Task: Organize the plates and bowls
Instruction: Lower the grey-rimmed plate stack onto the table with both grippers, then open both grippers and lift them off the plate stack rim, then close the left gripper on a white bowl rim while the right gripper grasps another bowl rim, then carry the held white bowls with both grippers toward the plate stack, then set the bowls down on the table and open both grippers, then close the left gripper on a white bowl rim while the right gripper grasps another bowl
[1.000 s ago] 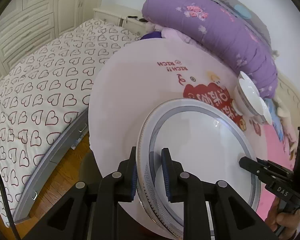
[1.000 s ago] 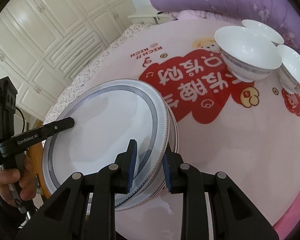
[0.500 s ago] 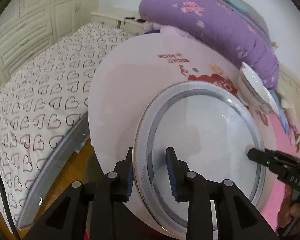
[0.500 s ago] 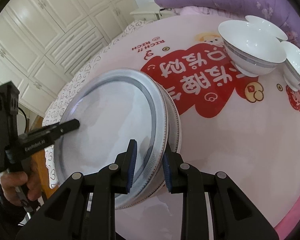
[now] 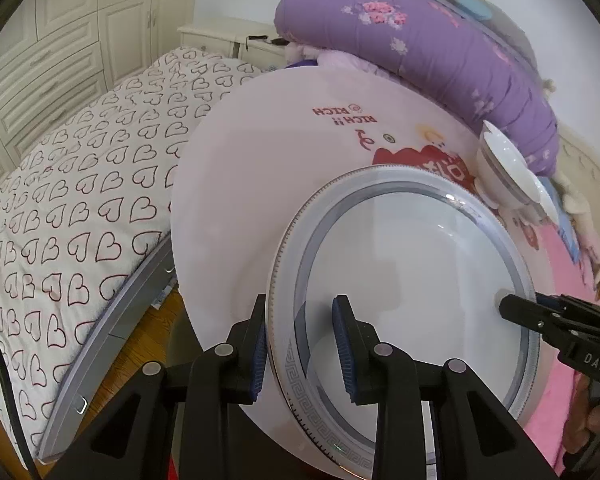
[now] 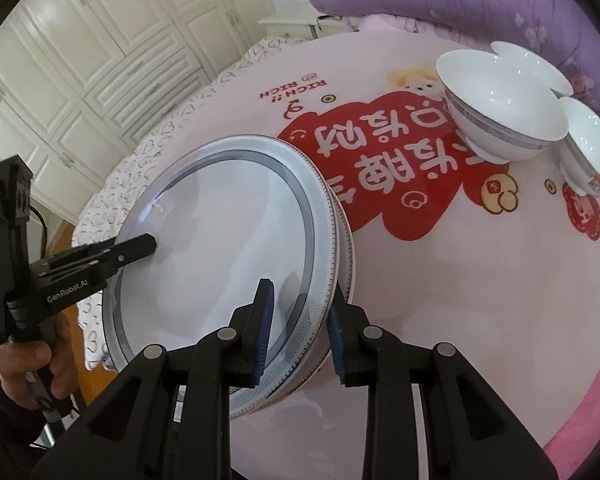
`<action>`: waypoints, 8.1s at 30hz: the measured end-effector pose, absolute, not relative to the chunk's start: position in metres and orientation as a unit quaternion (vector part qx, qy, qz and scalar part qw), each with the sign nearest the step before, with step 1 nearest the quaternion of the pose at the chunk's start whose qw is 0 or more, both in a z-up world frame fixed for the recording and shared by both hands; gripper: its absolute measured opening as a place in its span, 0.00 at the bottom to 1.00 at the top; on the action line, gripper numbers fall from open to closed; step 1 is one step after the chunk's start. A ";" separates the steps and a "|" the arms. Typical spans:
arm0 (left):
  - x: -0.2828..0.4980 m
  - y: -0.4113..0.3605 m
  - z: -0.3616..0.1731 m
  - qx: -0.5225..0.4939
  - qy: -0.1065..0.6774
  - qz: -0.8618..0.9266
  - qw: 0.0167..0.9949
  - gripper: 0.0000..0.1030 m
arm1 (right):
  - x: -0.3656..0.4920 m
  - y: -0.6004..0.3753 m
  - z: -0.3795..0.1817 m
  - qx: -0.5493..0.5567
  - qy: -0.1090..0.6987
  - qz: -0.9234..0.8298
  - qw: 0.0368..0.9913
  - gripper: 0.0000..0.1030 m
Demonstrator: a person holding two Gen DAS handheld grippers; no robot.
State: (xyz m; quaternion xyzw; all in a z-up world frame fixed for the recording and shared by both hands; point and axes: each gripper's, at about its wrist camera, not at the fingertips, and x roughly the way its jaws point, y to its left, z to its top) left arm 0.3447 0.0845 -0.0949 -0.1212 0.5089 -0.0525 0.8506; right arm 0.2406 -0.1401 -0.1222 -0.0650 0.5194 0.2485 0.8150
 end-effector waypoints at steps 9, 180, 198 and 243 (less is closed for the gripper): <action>0.342 0.072 -0.088 -0.081 0.495 -0.045 0.864 0.29 | 0.232 -0.126 -0.117 -0.108 0.504 0.230 0.826 0.59; 0.415 -0.139 -0.085 -0.090 0.616 -0.212 0.753 0.07 | 0.236 -0.318 -0.105 0.204 0.529 0.108 0.817 0.16; 0.424 -0.144 -0.101 -0.086 0.622 -0.211 0.749 0.10 | 0.246 -0.315 -0.116 0.188 0.542 0.112 0.812 0.19; 0.572 -0.198 -0.029 -0.078 0.547 -0.225 0.802 0.93 | 0.377 -0.415 -0.037 0.179 0.450 0.018 0.875 1.00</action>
